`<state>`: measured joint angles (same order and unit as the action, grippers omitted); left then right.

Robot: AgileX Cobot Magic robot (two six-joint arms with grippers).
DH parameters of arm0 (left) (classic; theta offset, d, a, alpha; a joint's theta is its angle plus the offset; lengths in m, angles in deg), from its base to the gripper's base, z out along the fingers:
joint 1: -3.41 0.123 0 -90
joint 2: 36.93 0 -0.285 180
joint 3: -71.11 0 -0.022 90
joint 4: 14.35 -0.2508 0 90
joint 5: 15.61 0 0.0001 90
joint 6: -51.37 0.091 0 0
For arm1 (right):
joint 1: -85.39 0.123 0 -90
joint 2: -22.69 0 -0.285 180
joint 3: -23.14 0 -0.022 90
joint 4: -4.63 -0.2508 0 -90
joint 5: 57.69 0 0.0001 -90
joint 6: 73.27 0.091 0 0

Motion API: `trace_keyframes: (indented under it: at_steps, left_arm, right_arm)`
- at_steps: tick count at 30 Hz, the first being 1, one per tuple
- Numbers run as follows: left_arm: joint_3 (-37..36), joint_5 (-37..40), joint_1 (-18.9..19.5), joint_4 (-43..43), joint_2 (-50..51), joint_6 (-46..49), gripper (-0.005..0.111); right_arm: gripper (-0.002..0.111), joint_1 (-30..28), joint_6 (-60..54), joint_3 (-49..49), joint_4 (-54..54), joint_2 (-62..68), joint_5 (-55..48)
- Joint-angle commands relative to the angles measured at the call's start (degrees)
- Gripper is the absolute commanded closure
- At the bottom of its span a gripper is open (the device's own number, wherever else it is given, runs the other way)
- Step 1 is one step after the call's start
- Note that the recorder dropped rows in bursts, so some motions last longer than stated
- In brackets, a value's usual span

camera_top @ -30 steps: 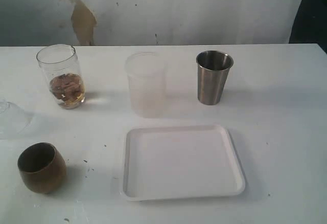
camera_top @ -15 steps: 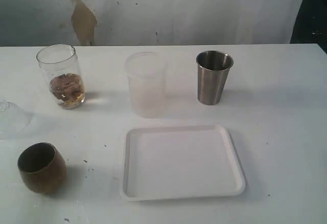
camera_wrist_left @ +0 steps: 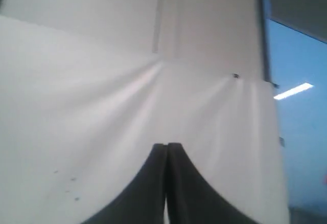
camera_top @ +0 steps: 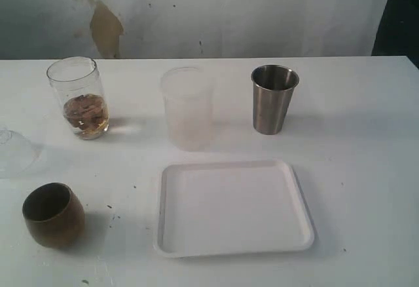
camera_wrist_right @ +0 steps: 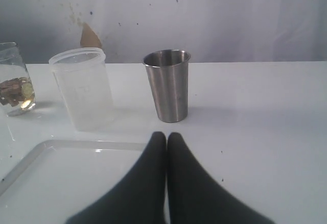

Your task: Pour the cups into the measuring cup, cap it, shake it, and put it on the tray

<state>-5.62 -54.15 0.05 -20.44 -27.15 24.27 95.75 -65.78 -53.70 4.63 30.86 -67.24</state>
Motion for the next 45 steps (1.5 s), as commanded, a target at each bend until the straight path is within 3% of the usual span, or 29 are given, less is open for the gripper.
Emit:
trace_keyframes:
  at_steps: [1,5,7,8,11,15,19,20,22,30,33,36,39,41,42,45]
  left_arm:
    - [4.4,6.9,-0.2,28.6,7.4,19.0,0.107]
    - [18.8,15.9,-0.2,34.4,21.3,42.4,0.107]
    - [25.7,21.8,-0.2,41.3,29.1,60.1,0.107]
    - [29.8,26.6,-0.1,49.3,33.4,72.9,0.107]
    - [34.7,32.6,2.6,73.2,40.9,95.6,0.107]
    - [35.7,28.5,6.2,90.9,47.9,113.2,0.107]
    - [39.4,12.7,6.1,106.0,55.2,137.9,0.107]
    - [40.4,9.0,5.9,106.0,57.2,140.8,0.107]
    - [42.4,5.6,5.1,106.0,59.6,141.8,0.107]
    - [42.0,7.3,2.1,106.0,61.9,142.3,0.107]
    - [41.8,12.4,2.1,106.0,62.7,139.1,0.107]
    - [42.0,23.0,2.8,106.0,62.7,129.2,0.107]
    - [42.1,43.8,7.2,106.0,63.0,117.6,0.107]
    - [43.0,58.4,12.0,106.0,64.6,109.6,0.107]
    - [43.8,63.9,14.0,101.1,65.6,103.7,0.107]
    - [50.6,81.0,20.3,75.2,70.6,82.3,0.107]
  right_arm:
    - [0.108,-0.1,0.2,-0.4,0.0,-0.4,-0.3]
    - [0.108,-0.1,0.2,-0.4,0.0,-0.4,-0.3]
    - [0.108,-0.1,0.2,-0.4,0.0,-0.4,-0.3]
    - [0.108,-0.1,0.2,-0.4,0.0,-0.4,-0.3]
    - [0.108,-0.1,0.2,-0.4,0.0,-0.4,-0.3]
    - [0.108,-0.1,0.2,-0.4,0.0,-0.4,-0.3]
    - [0.108,-0.1,0.2,-0.4,0.0,-0.4,-0.3]
    - [0.108,-0.1,0.2,-0.4,0.0,-0.4,-0.3]
    - [0.108,-0.1,0.2,-0.4,0.0,-0.4,-0.3]
    - [0.108,-0.1,0.2,-0.4,0.0,-0.4,-0.3]
    - [0.108,-0.1,0.2,-0.4,0.0,-0.4,-0.3]
    - [0.108,-0.1,0.2,-0.4,0.0,-0.4,-0.3]
    - [0.108,-0.1,0.2,-0.4,0.0,-0.4,-0.3]
    - [0.108,-0.1,0.2,-0.4,0.0,-0.4,-0.3]
    - [0.108,-0.1,0.2,-0.4,0.0,-0.4,-0.3]
    - [0.108,-0.1,0.2,-0.4,0.0,-0.4,-0.3]
